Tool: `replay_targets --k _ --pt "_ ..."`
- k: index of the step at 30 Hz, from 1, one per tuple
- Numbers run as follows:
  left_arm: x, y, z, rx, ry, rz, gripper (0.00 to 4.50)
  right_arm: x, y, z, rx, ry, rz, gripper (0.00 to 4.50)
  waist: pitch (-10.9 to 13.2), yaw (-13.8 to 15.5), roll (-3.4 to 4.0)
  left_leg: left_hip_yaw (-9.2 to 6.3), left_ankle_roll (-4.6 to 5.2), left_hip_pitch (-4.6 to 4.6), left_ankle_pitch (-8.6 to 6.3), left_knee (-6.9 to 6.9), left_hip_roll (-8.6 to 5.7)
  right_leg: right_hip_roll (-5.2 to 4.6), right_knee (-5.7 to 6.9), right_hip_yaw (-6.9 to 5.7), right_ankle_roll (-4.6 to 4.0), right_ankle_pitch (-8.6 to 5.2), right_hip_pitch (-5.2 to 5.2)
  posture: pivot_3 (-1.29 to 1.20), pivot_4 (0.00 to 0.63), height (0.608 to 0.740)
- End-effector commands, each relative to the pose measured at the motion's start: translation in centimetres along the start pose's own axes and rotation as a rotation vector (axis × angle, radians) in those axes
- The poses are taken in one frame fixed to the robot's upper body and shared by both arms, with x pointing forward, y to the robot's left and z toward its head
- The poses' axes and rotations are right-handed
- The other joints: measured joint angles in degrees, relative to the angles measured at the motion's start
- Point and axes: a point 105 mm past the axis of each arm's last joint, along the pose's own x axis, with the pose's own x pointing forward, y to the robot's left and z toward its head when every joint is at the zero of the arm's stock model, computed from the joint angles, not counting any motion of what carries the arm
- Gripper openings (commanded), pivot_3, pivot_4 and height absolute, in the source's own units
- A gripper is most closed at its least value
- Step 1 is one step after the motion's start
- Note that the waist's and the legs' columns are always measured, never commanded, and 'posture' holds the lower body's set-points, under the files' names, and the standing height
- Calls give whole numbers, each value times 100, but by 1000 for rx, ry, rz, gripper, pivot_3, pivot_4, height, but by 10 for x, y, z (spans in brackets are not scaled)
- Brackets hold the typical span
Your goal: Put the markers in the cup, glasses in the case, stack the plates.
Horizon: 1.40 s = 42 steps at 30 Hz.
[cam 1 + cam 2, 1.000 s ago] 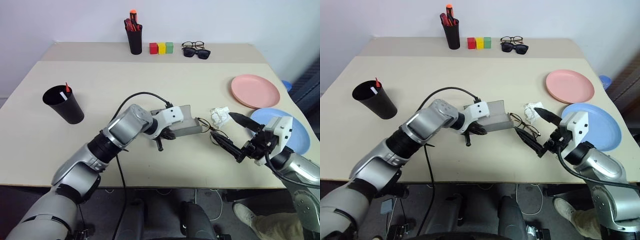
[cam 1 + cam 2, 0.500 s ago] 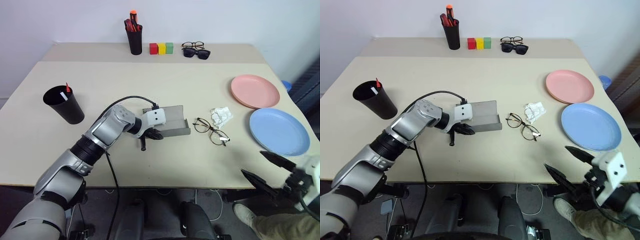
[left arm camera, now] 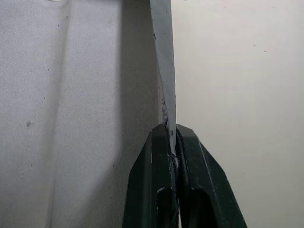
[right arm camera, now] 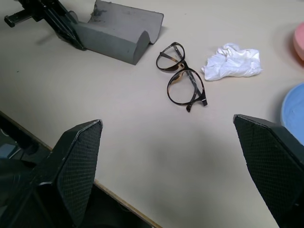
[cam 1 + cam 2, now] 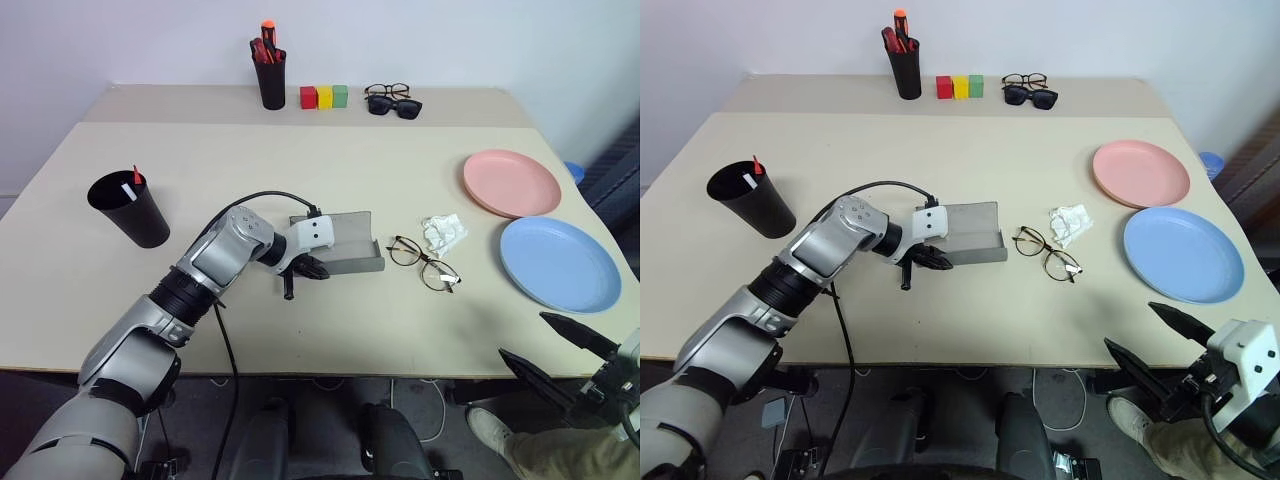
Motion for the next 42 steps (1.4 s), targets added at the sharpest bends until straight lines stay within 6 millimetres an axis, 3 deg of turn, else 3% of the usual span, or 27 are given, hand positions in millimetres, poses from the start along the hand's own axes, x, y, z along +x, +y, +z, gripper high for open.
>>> replay_targets --k 1,15,18,23,28,34,38,42 --pt "-9 -3 17 76 -40 -16 26 5 2 13 -54 -27 10 4500 0 -2 0 0 0 -1 0 0 0 0 0 0 0 0 -1 0 150 740" --pt "-6 -28 22 87 -39 -75 26 18 4 12 -56 -35 48 4500 0 -2 1 1 2 -1 1 1 -1 0 2 0 -4 2 -2 0 150 740" --pt "-5 -32 19 92 -26 -90 929 22 4 10 -58 -31 53 4500 0 -2 1 1 2 0 1 2 -1 0 4 0 -3 2 -2 0 150 740" --pt "-5 -34 19 102 -20 -83 3450 35 4 10 -83 -26 69 4500 -1 -8 2 1 2 0 1 2 -1 0 4 0 -3 2 -1 0 150 740" --pt "-18 -30 23 95 -37 -48 3450 59 -4 10 -79 47 67 4500 -1 -14 2 3 2 1 1 4 -1 0 6 0 -4 2 -2 0 150 740" --pt "-51 -27 28 89 -117 34 3450 94 -26 25 -46 165 -23 4500 0 -12 4 2 4 0 2 4 1 1 14 0 -25 15 -8 0 150 740" --pt "-73 -16 3 -30 -72 199 3450 122 -35 39 -71 324 -111 4500 1 -55 8 7 5 0 3 5 0 3 17 4 -25 15 -13 0 150 740" --pt "-81 -15 -11 -126 -53 279 3450 137 -37 45 -63 433 -157 4500 4 2 2 0 5 -6 3 6 -1 5 21 2 -21 13 -14 0 150 740"
